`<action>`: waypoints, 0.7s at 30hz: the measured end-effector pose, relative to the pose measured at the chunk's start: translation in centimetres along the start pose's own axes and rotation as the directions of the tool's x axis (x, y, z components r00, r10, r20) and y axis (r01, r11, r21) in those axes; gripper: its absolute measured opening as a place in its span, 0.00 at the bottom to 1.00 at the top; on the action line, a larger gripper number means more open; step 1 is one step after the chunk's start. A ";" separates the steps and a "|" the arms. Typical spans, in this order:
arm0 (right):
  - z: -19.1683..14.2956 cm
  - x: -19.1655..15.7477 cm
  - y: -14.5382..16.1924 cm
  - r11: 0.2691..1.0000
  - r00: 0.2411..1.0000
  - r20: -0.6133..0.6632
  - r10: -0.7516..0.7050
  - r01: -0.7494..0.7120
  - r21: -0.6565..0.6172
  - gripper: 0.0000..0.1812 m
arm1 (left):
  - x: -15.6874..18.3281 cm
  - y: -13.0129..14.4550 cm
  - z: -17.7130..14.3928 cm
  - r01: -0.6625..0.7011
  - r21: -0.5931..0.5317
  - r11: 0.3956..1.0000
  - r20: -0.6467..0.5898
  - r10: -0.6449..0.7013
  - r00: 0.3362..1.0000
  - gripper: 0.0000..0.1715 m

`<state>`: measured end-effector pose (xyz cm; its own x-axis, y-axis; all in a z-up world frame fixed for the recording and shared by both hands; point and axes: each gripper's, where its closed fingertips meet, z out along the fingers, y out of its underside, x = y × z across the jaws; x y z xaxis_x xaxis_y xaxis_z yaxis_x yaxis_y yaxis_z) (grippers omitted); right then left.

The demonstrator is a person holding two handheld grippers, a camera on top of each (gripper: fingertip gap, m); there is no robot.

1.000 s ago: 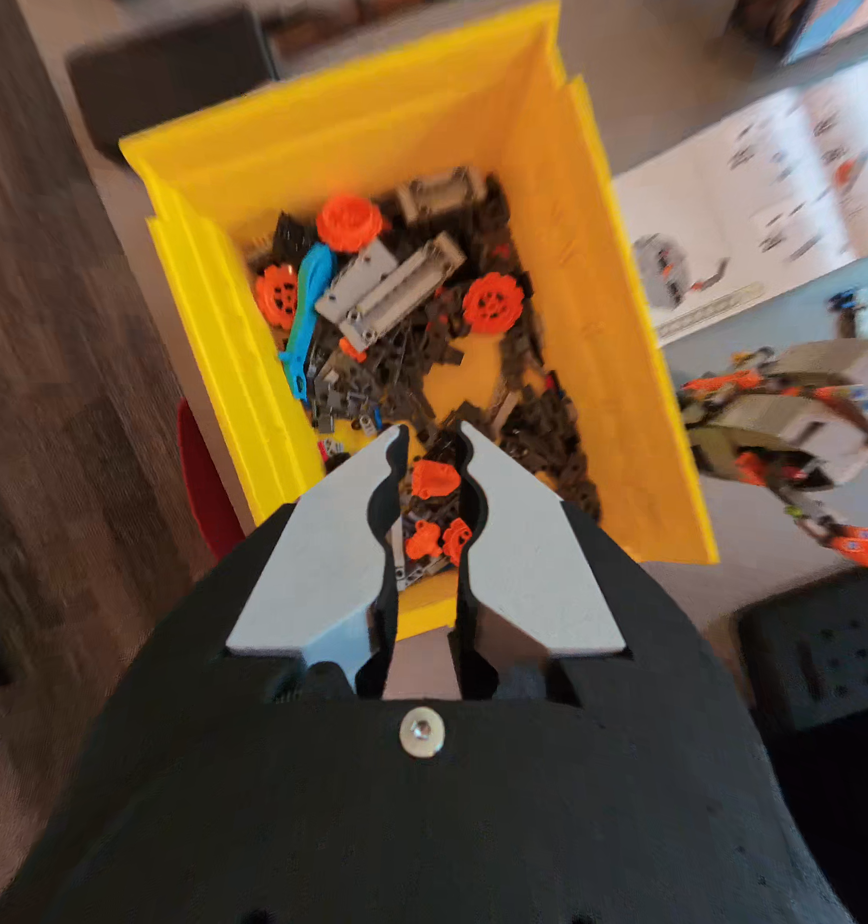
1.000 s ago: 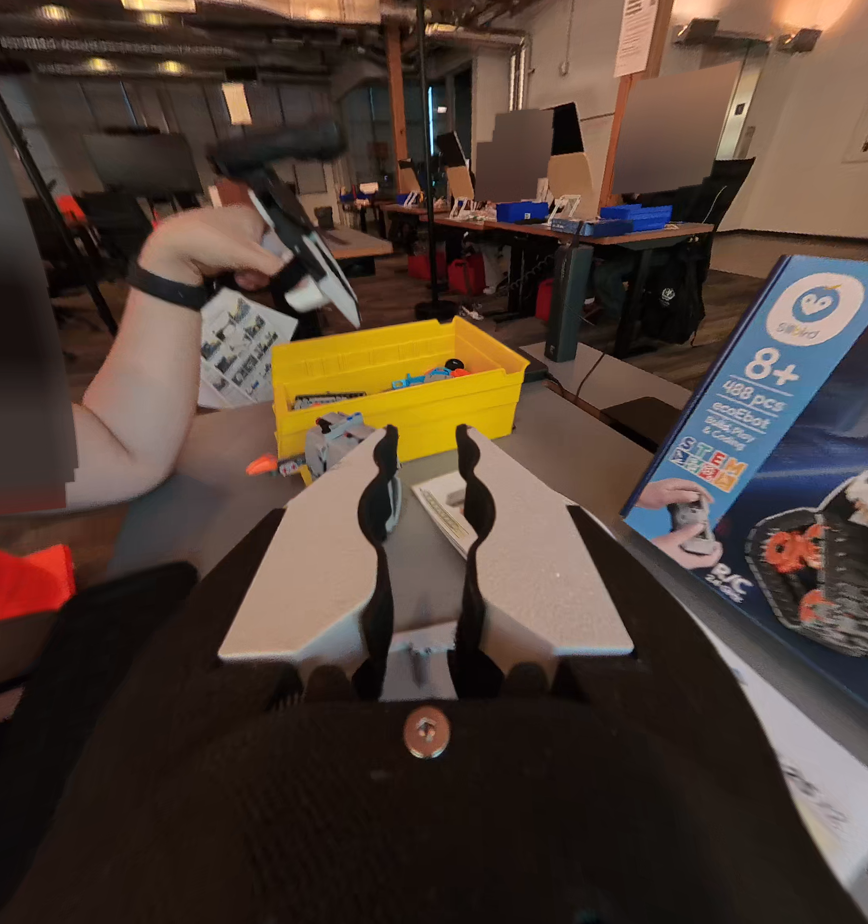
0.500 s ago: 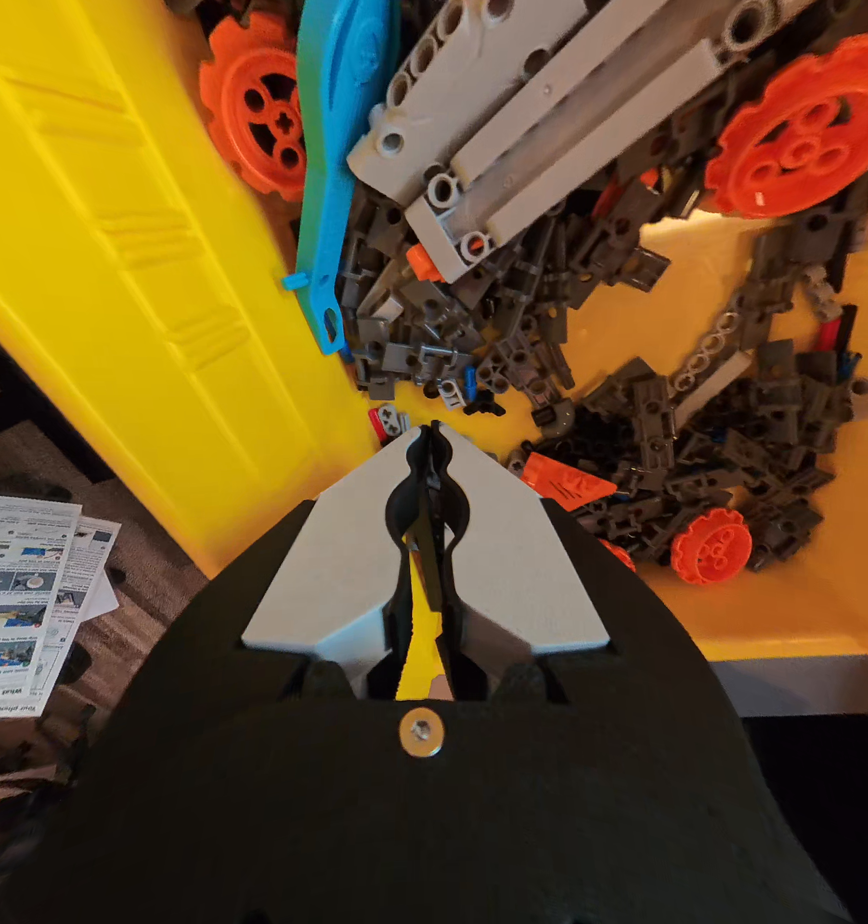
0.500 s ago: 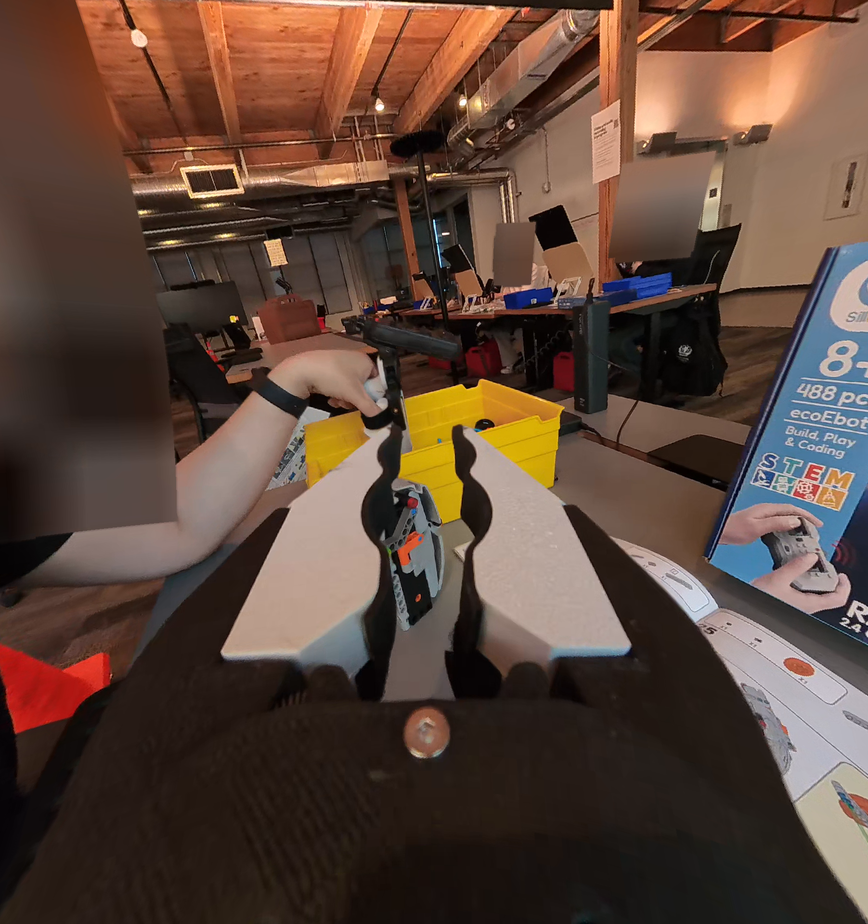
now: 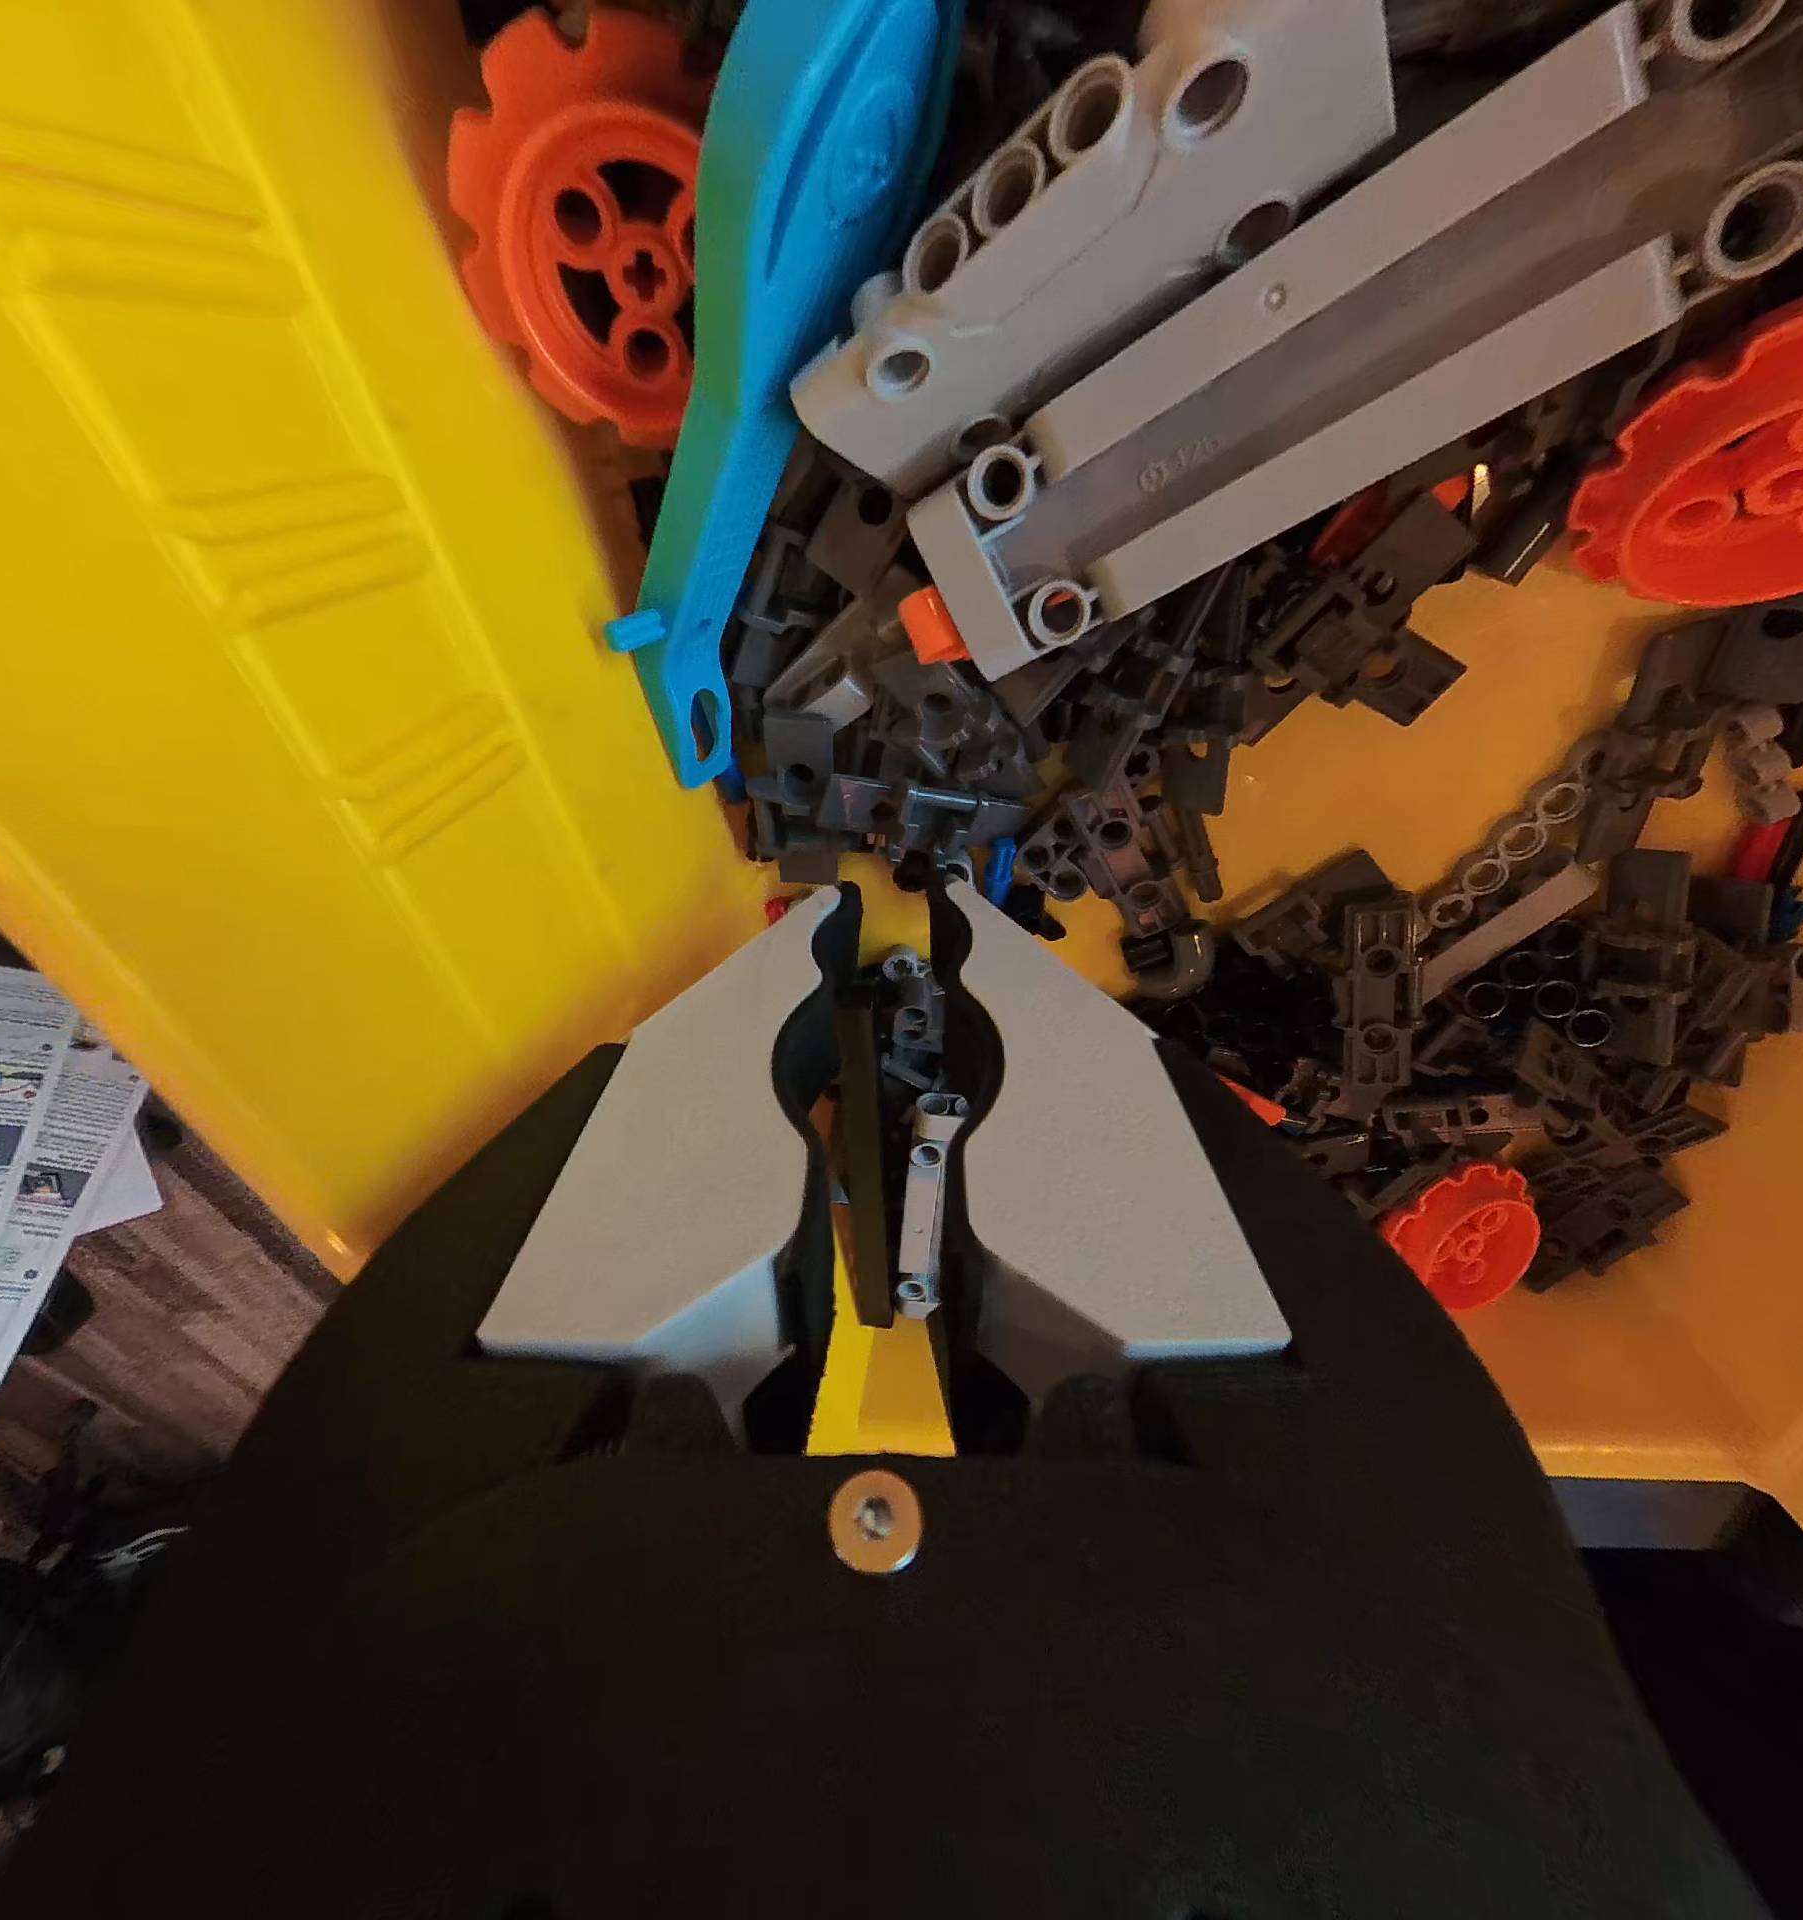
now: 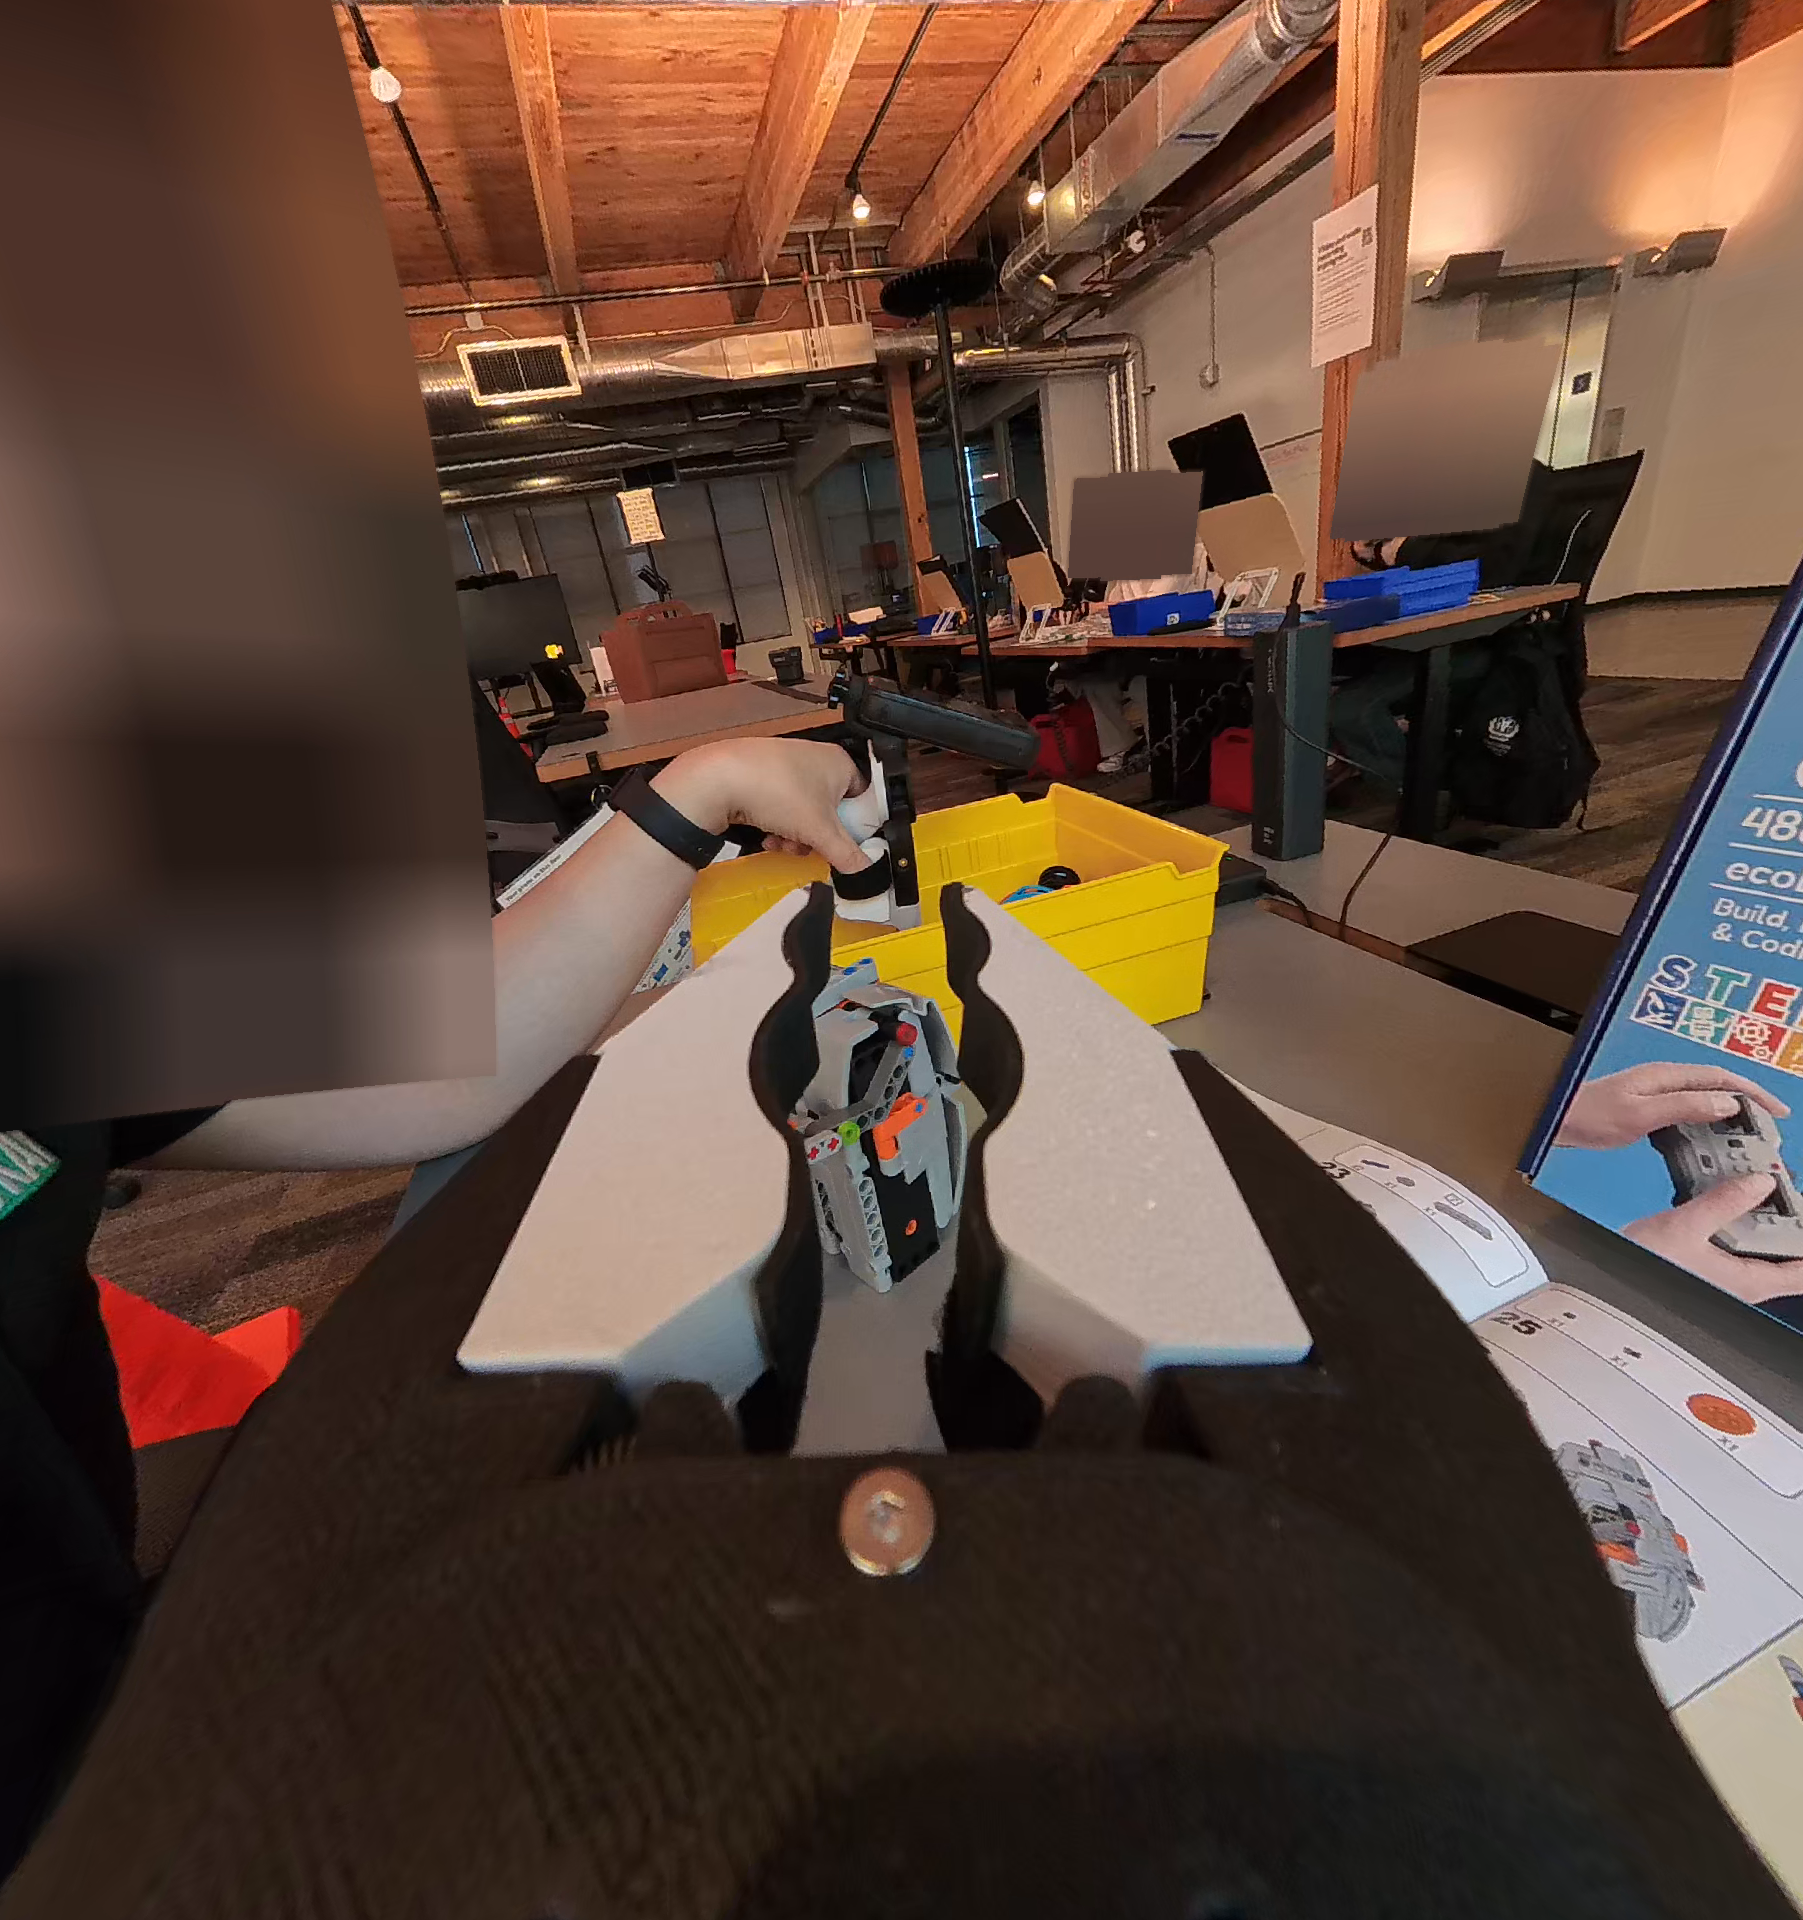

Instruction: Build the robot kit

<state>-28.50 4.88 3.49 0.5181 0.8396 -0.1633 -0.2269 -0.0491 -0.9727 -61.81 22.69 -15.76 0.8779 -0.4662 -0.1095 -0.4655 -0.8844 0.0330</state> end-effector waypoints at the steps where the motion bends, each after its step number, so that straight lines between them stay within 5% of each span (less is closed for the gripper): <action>1: 0.0 0.0 0.0 1.000 1.000 0.001 0.000 0.000 -0.002 0.11 | 0.1 0.0 0.0 0.006 0.000 1.000 -0.006 -0.006 1.000 0.06; 11: 0.4 -0.3 1.0 0.998 1.000 0.012 -0.017 0.018 -0.056 0.11 | 1.2 0.0 0.0 0.019 0.011 1.000 -0.109 -0.017 0.994 0.09; 21: 0.6 -0.5 1.3 0.996 0.999 0.012 -0.042 0.043 -0.079 0.11 | 0.4 -0.1 0.3 0.059 -0.009 0.998 -0.058 -0.059 0.997 0.07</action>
<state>-29.51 4.73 2.34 0.5169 0.8475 -0.1205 -0.1390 -0.0558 -0.9887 -61.49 22.62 -16.14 0.9090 -0.4134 -0.0537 -0.4120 -0.9105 0.0353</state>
